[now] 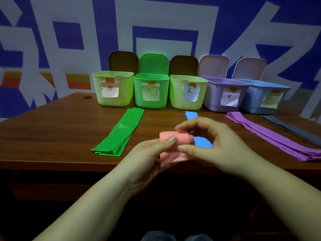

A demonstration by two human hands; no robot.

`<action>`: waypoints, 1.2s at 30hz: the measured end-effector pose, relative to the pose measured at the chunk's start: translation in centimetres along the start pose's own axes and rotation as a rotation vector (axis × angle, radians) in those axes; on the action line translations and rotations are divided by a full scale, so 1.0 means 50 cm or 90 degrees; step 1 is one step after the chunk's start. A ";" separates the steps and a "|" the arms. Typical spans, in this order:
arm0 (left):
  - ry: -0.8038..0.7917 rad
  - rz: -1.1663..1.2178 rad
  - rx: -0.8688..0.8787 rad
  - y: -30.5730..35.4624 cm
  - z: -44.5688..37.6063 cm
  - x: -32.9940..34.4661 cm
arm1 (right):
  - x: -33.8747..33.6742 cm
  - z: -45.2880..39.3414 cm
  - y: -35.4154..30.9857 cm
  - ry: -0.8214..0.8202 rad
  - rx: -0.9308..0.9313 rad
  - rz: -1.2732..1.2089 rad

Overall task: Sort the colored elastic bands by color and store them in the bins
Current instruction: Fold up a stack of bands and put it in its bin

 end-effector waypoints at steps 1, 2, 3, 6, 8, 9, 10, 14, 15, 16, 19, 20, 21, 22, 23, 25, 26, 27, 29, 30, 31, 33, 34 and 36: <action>-0.020 -0.003 -0.002 0.003 0.001 0.003 | 0.000 -0.001 0.005 -0.012 0.032 -0.037; -0.039 -0.003 -0.004 0.005 0.002 0.005 | 0.000 -0.001 0.011 -0.017 0.059 -0.050; -0.048 0.006 -0.006 0.009 0.002 0.006 | 0.000 0.000 0.014 -0.021 0.074 -0.042; -0.046 0.048 -0.036 0.016 0.002 0.010 | -0.002 0.001 0.008 -0.005 0.038 0.037; -0.043 0.095 -0.045 0.022 0.002 0.013 | -0.006 0.002 0.000 0.012 -0.003 0.091; -0.031 0.113 -0.041 0.025 0.002 0.014 | -0.006 0.001 -0.002 0.014 -0.017 0.108; -0.013 0.121 -0.033 0.027 0.001 0.013 | -0.005 0.000 -0.002 0.016 -0.028 0.122; 0.016 0.101 -0.028 0.031 -0.003 0.006 | 0.000 0.003 -0.004 0.026 -0.051 0.127; 0.014 0.094 -0.035 0.032 -0.003 0.003 | -0.001 0.005 -0.004 0.020 -0.043 0.108; 0.006 0.083 -0.037 0.034 0.000 0.004 | -0.003 0.006 -0.004 0.017 -0.032 0.095; -0.011 0.074 -0.024 0.037 0.006 0.010 | -0.006 0.008 -0.009 0.023 -0.019 0.108; -0.004 0.087 -0.012 0.037 0.007 0.010 | -0.007 0.007 -0.012 0.034 -0.026 0.126; 0.003 0.103 0.003 0.038 0.008 0.010 | -0.008 0.008 -0.017 0.050 -0.036 0.140; 0.006 0.115 0.018 0.039 0.009 0.011 | -0.010 0.008 -0.021 0.068 -0.046 0.146; 0.003 0.117 0.029 0.040 0.010 0.015 | -0.012 0.008 -0.025 0.087 -0.056 0.149; 0.007 0.085 0.048 0.042 0.013 0.018 | -0.019 0.008 -0.032 0.117 -0.069 0.165; 0.015 0.063 0.058 0.044 0.015 0.017 | -0.022 0.009 -0.037 0.124 -0.078 0.174; 0.023 0.046 0.068 0.047 0.016 0.016 | -0.023 0.010 -0.041 0.125 -0.087 0.178; 0.015 0.037 0.083 0.053 0.020 0.017 | -0.025 0.012 -0.049 0.116 -0.080 0.142; 0.006 0.040 0.092 0.055 0.021 0.018 | -0.024 0.012 -0.048 0.104 -0.046 0.090; -0.002 0.040 0.103 0.058 0.022 0.019 | -0.023 0.012 -0.045 0.093 0.002 0.033; -0.013 0.028 0.132 0.061 0.024 0.018 | -0.017 0.007 -0.037 0.085 0.084 -0.042; -0.024 0.017 0.148 0.063 0.026 0.019 | -0.013 0.005 -0.034 0.086 0.107 -0.075; -0.053 0.002 0.174 0.066 0.029 0.024 | -0.006 0.003 -0.032 0.091 0.125 -0.144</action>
Point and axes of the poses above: each hand's wrist, its own z-axis away from the middle knuckle, its own x-axis out of the palm, y = z × x, the point moved 4 cm from there along -z, towards the middle knuckle, and after that the axes turned 10 degrees about z, right-handed, at the moved point
